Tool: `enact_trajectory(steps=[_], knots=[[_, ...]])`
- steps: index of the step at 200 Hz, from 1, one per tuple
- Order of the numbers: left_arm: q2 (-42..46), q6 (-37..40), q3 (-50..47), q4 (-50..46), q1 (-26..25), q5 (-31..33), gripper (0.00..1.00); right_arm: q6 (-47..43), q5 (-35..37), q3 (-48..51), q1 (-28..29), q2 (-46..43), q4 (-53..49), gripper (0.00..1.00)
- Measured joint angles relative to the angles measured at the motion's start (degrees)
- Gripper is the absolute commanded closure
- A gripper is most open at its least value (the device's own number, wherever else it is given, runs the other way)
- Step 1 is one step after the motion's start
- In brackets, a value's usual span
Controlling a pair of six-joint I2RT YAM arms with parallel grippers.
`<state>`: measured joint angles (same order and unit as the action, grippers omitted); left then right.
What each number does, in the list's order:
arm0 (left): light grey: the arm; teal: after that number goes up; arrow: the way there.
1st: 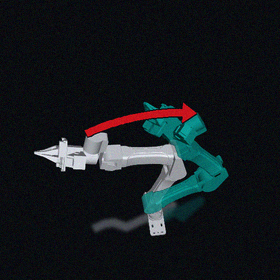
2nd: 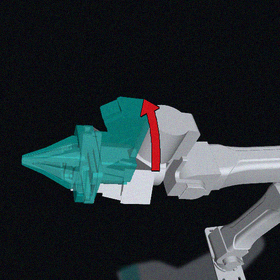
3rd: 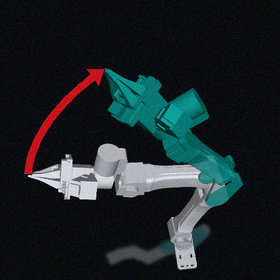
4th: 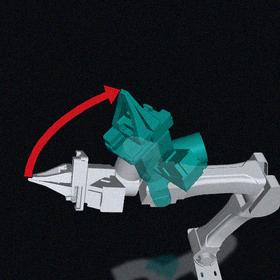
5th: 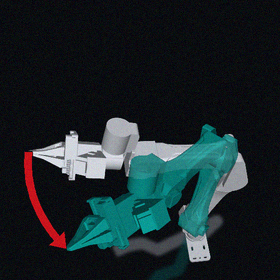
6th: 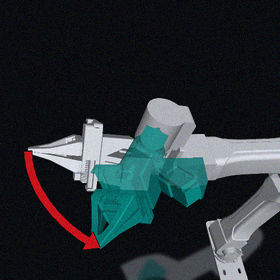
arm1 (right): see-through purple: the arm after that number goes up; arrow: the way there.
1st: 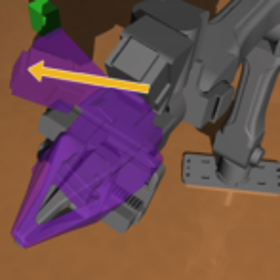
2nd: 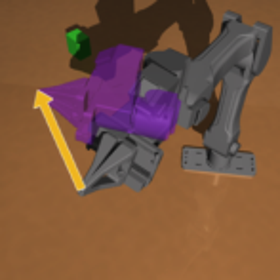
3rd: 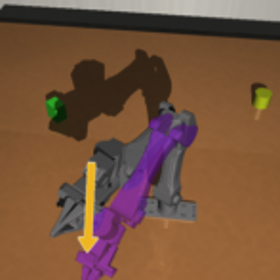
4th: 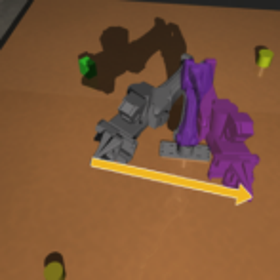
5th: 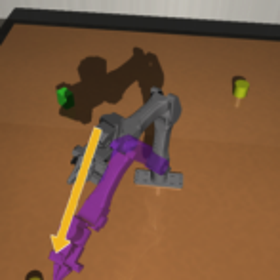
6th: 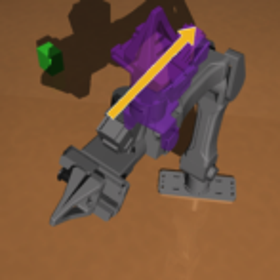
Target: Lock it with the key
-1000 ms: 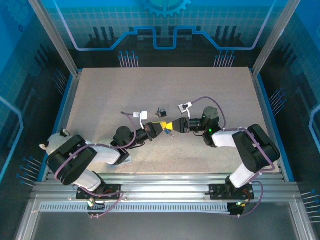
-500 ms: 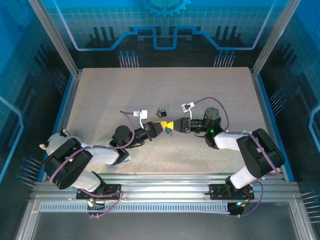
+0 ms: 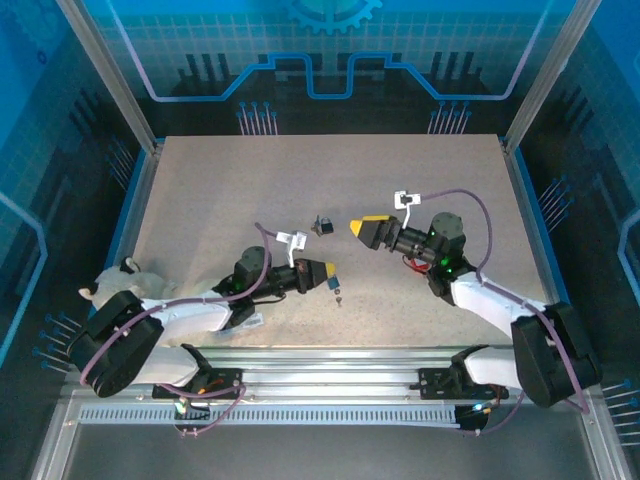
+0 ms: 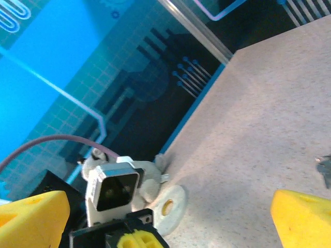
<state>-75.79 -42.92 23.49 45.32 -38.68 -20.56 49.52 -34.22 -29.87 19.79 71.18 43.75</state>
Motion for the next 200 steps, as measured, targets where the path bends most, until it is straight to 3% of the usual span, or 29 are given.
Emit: enact_trajectory(steps=[79,154,200], knots=[[-0.2,0.4,6.1,-7.3,3.4,6.8,1.0,-9.4,20.2,0.0,0.0,-16.6,-25.1,0.0],[-3.9,-2.0,13.7,-10.5,3.8,10.6,1.0,-8.8,26.8,4.0,0.0,-19.8,-27.6,0.0],[-4.7,-3.3,15.5,-11.2,3.8,12.0,1.0,-7.9,26.4,4.0,0.0,-20.3,-28.0,0.0]])
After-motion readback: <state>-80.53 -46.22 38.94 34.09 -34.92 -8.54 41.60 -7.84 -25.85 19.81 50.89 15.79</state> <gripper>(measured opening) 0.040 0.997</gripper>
